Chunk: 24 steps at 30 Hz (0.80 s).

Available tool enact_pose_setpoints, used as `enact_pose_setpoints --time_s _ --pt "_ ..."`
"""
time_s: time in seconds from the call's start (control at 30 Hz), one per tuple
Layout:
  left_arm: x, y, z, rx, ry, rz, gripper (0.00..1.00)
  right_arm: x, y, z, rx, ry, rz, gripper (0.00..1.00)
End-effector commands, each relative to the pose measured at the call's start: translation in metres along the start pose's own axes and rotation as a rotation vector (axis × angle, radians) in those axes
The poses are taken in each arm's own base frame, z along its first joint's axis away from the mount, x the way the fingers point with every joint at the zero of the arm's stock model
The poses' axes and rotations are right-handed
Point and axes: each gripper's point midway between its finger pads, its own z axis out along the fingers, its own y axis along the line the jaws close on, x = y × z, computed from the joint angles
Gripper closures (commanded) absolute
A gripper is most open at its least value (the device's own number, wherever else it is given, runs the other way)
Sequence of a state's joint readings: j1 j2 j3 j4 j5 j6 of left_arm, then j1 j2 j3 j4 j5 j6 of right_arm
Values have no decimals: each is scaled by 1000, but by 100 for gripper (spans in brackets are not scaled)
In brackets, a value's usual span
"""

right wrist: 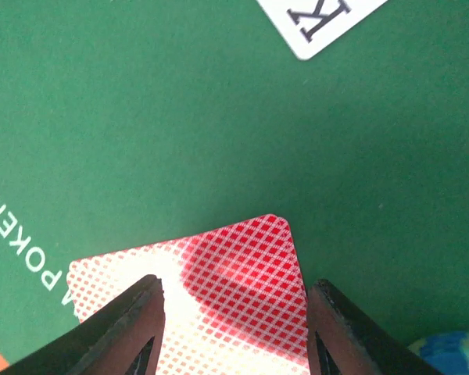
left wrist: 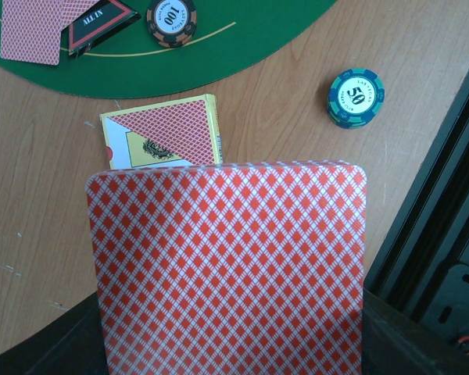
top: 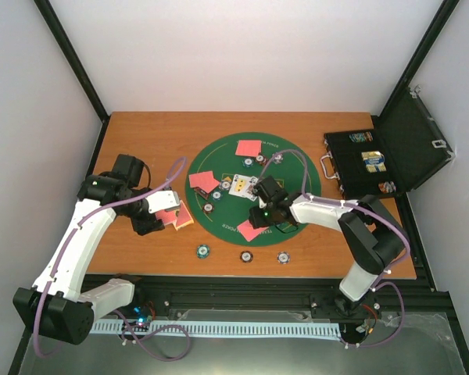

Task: Distribute texas hold em gaming equipment

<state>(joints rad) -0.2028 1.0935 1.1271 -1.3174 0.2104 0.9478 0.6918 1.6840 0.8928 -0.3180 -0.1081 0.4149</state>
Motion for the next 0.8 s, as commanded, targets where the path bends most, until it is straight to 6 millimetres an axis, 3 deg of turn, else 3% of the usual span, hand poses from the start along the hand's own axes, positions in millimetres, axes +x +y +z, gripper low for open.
enact_pose_setpoints --time_s 0.0,0.17,0.3,0.4,0.53,0.77 --pt "-7 2 -12 -25 -38 29 98 13 4 -13 13 46 15 50" --pt "-8 2 -14 -25 -42 29 98 -31 32 -58 -68 -87 29 43" --pt "-12 2 -16 -22 -56 25 98 -50 79 -84 -303 -128 94 38" --pt "-13 2 -16 -22 -62 26 98 -54 124 -99 -543 -131 139 31" --pt "-16 5 -15 -25 -70 28 98 -58 176 -119 -788 -114 141 30" --pt "-19 7 -15 -14 -72 16 98 -52 236 -127 -973 -46 128 31"
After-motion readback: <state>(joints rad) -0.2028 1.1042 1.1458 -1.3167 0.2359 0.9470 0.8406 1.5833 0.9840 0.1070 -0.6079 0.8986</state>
